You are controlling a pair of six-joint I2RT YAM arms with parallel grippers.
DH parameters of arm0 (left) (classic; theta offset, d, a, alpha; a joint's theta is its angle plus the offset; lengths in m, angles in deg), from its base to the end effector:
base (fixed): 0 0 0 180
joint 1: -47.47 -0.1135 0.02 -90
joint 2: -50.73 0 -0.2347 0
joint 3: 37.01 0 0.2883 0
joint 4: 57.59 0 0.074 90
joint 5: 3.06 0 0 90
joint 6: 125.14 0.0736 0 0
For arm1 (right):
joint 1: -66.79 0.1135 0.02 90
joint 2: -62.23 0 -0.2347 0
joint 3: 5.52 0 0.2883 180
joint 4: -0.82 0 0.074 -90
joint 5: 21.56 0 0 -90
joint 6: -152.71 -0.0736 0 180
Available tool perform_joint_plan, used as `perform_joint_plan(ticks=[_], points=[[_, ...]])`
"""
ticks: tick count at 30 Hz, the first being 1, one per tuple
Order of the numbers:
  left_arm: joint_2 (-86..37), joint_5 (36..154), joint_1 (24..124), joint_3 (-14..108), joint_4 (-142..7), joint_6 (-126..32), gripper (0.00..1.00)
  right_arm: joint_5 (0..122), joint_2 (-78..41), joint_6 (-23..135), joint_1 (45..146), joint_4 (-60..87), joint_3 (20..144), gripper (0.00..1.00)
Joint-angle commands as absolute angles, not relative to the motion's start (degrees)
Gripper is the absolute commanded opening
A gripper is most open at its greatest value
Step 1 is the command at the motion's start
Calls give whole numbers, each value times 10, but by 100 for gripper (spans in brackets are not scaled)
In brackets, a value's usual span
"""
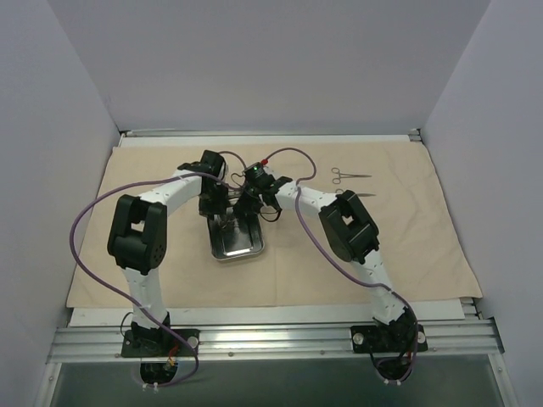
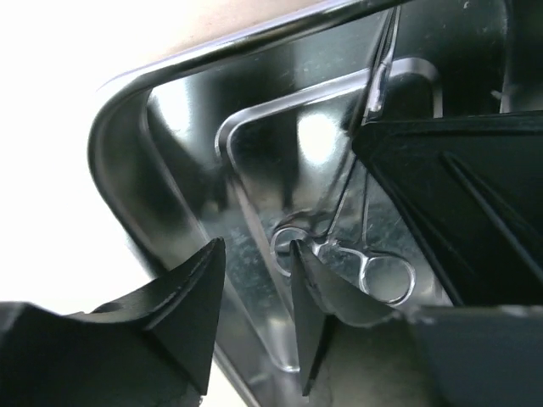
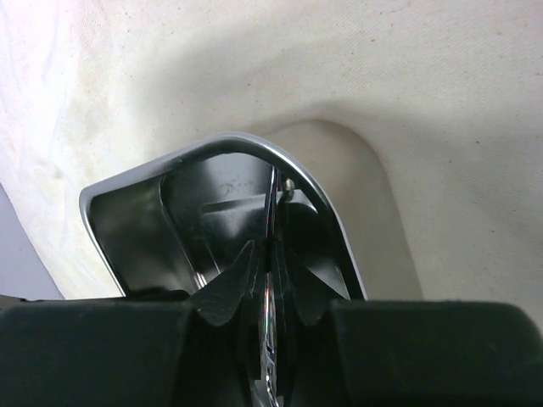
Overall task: Open and lay out the surgical kit
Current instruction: Pick up the medical item from the container.
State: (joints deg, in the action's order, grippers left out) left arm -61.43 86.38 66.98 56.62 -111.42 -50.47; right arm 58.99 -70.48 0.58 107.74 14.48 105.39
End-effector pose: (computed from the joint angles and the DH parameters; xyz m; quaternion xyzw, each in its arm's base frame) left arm 0.4024 -0.1418 0.0986 0.0353 0.9875 -0.0413 0.1477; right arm 0.4198 0.3803 0.0938 0.1257 0.8777 0.4031 0.2267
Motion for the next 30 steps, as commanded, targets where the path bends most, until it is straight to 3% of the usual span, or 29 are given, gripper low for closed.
perform_joint_plan(ticks=[1, 6, 18, 30], points=[[-562, 863, 668, 599, -1143, -497, 47, 603, -662, 33, 1074, 180, 1034, 0], [-527, 868, 668, 599, -1154, -499, 53, 594, -636, 37, 1075, 160, 1001, 0], [-513, 864, 661, 647, -1180, -496, 54, 529, -602, 47, 1078, 113, 985, 0], [-483, 884, 627, 675, -1205, -506, 55, 497, -495, 43, 1072, 80, 952, 0]])
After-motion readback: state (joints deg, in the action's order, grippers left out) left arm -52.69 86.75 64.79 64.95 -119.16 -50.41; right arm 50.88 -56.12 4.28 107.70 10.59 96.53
